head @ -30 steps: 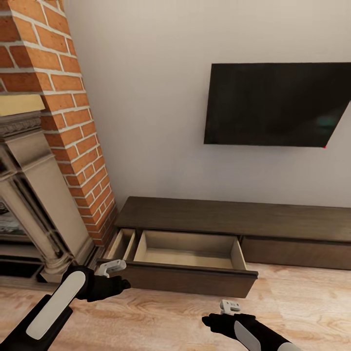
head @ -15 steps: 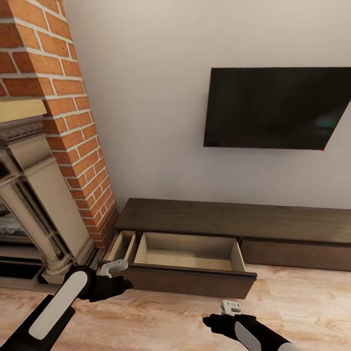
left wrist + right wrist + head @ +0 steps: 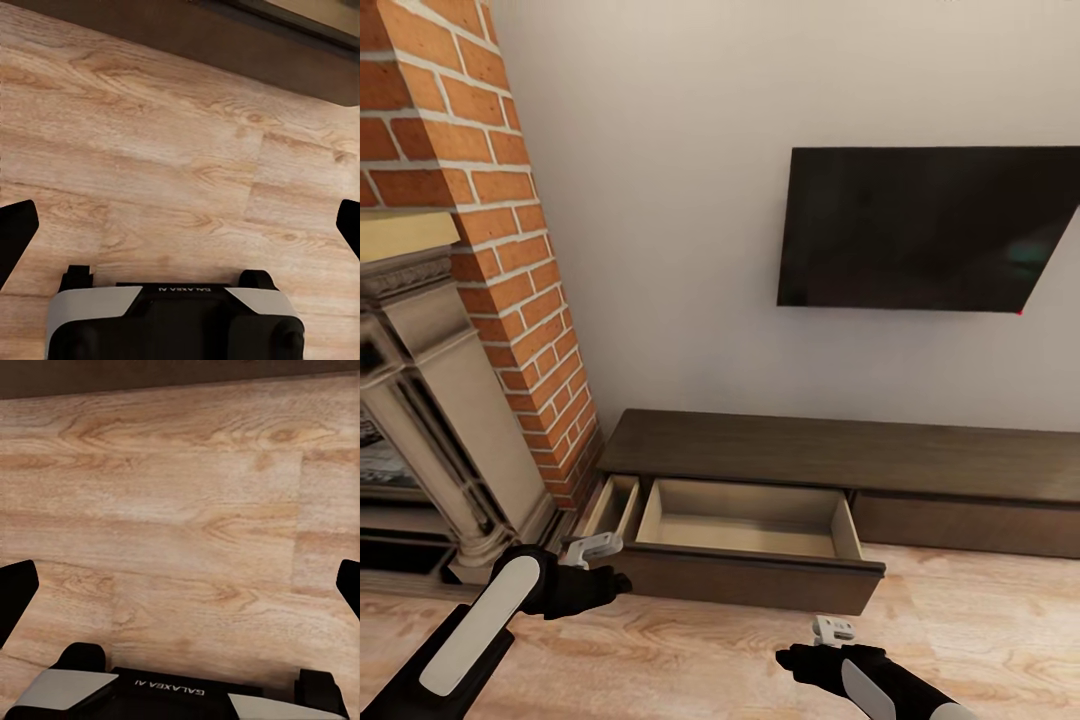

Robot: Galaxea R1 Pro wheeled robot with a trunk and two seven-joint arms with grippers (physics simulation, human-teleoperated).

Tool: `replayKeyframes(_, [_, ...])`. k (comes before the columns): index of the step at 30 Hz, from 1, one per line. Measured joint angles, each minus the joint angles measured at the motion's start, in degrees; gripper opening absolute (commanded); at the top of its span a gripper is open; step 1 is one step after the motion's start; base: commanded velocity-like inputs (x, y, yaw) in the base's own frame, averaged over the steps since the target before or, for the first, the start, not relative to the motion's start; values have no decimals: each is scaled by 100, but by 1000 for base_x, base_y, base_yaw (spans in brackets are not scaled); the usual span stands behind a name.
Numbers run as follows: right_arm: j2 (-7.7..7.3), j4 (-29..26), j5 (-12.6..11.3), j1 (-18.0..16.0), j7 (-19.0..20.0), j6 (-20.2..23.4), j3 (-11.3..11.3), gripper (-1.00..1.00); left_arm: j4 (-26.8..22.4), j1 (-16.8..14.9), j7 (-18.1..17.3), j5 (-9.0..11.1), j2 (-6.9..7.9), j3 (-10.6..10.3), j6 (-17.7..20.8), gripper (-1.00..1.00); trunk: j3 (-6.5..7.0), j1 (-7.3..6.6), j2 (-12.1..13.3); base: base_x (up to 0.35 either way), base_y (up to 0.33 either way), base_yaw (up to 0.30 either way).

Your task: Place each of the two pumpkins and all three candles from the living room inside a cabinet in the living room (use any cabinet), then make sure every cabinet is closed, and position the cauldron so it is next to a table in the living room.

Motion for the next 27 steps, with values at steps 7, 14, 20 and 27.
replayKeyframes(7, [0,-22,2,0,36,-38,-2,100,4,-2,6,0,0,0,-4,100,126,-154,281,0,0,0])
replayKeyframes(14, [0,-32,20,0,258,-299,15,100,9,-2,6,0,0,0,-5,100,252,-308,562,0,0,0])
replayKeyframes(20, [0,-20,22,0,287,-500,20,100,9,-2,6,0,0,0,-5,100,360,-440,803,0,0,0])
replayKeyframes(27, [0,-9,15,0,289,-517,17,100,9,-2,6,0,0,0,-6,100,486,-593,1084,0,0,0])
